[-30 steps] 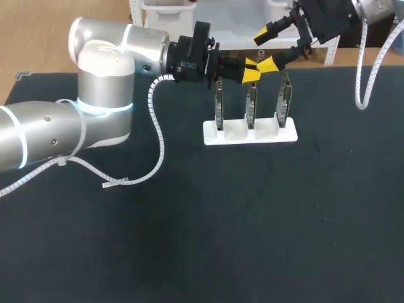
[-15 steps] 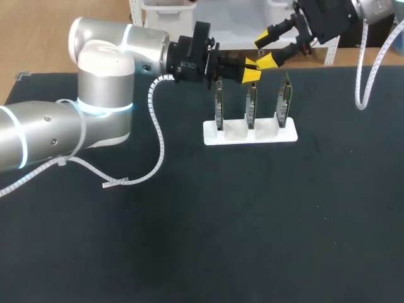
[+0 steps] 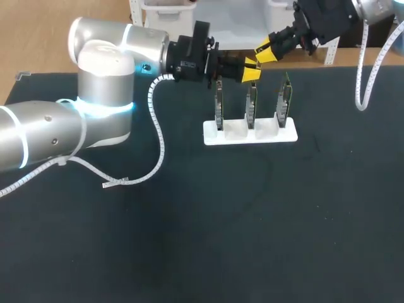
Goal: Pick up the optical module with the left hand, and insert it into the network port with the right hand.
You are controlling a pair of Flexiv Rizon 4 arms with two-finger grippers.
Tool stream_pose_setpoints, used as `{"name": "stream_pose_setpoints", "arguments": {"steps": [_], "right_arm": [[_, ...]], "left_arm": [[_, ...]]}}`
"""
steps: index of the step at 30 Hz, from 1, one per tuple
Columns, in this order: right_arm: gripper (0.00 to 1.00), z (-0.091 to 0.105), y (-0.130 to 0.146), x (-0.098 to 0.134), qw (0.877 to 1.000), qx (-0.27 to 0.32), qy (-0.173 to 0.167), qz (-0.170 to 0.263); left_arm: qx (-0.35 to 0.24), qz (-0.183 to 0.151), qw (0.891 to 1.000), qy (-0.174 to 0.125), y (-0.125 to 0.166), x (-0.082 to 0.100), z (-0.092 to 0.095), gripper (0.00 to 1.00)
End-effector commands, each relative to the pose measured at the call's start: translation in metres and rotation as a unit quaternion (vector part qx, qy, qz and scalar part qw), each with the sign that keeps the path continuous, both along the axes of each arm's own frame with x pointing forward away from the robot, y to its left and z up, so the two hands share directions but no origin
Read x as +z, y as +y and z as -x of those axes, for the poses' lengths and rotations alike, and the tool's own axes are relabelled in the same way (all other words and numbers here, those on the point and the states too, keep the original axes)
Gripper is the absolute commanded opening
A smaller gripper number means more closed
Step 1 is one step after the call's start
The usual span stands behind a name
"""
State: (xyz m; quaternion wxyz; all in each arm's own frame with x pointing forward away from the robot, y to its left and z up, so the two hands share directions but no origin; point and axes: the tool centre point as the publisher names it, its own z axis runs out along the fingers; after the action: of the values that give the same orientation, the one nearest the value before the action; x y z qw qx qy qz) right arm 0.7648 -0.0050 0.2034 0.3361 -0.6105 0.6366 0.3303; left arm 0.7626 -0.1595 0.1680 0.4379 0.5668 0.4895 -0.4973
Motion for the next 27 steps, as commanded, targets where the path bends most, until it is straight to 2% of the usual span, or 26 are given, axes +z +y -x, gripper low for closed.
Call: {"name": "stream_pose_setpoints", "arguments": {"steps": [1,2,3,17,27], "right_arm": [[0.0,0.0,-0.0015,0.0004,1.0,-0.004,-0.002,0.001],[0.0,0.0,-0.0015,0.0003,1.0,-0.004,-0.002,0.001],[0.0,0.0001,-0.0015,0.0003,1.0,-0.004,-0.002,0.001],[0.0,-0.0004,-0.0025,0.0006,1.0,-0.002,-0.005,0.002],[0.0,-0.0011,-0.0046,-0.0017,1.0,-0.003,-0.002,0.002]], "left_arm": [[-0.002,0.0,1.0,-0.001,0.0,-0.0001,0.0018,0.38],[-0.002,0.0,1.0,-0.001,0.0,-0.0001,0.0018,0.93],[-0.002,0.0,1.0,-0.001,0.0,-0.0001,0.0018,1.0],[-0.002,0.0,1.0,-0.001,-0.0003,-0.0002,0.0016,1.0],[-0.008,-0.013,1.0,-0.016,-0.0018,0.0071,0.0,1.0]]}}
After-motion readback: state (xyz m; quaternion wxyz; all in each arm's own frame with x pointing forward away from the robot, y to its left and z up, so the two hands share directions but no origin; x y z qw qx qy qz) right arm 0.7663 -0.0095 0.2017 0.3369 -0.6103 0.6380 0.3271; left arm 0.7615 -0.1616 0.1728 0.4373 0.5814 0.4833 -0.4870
